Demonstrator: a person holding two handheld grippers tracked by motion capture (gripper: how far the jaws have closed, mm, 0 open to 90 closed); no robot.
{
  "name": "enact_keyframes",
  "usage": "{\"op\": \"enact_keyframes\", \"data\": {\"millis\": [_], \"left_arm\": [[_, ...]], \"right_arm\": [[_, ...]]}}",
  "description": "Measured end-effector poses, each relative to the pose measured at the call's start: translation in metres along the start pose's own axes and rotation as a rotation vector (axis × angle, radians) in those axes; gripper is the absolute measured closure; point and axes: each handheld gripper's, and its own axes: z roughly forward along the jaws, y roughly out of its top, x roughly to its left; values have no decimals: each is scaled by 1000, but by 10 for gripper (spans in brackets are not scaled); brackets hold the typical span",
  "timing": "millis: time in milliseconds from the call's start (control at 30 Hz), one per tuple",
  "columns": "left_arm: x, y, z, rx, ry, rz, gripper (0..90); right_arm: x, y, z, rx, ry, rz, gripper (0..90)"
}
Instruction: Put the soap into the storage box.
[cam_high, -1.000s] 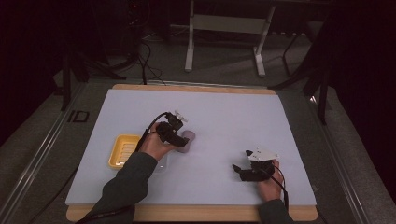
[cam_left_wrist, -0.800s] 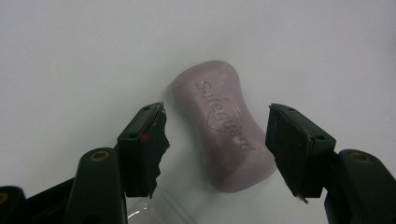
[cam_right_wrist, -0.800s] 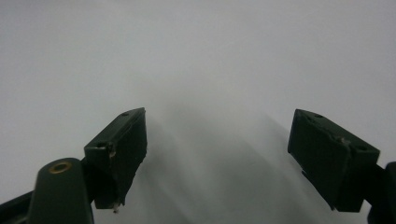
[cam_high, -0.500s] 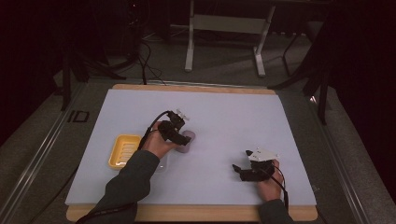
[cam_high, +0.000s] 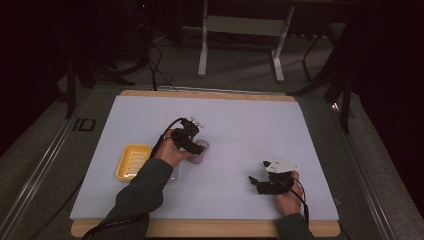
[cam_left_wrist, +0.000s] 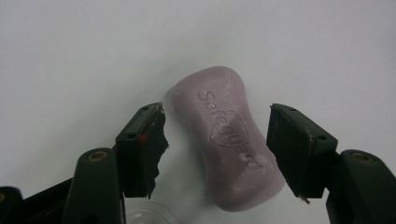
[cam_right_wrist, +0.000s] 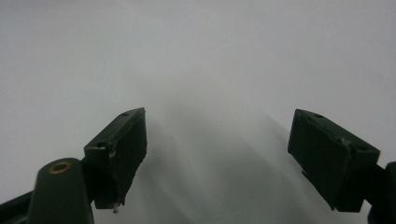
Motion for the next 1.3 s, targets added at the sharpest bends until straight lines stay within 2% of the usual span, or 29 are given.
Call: {"op": "enact_keyframes", "data": {"millis": [167,400,833,1100,1300], "left_arm": [[1,1,5,18,-7,-18,349],[-2,3,12,38,-15,-23,305],[-5,7,32,116,-14,-58,233],[-5,7,43,155,-4,-96,227],[-6,7,45,166,11,-82,263]], "right_arm": [[0,0,0,1,1,-3,192],[0,0,0,1,1,-3,191],[0,0,0,3,1,-6,190],[0,0,0,4,-1,-8,190],[0,0,1,6,-1,-9,190]]}}
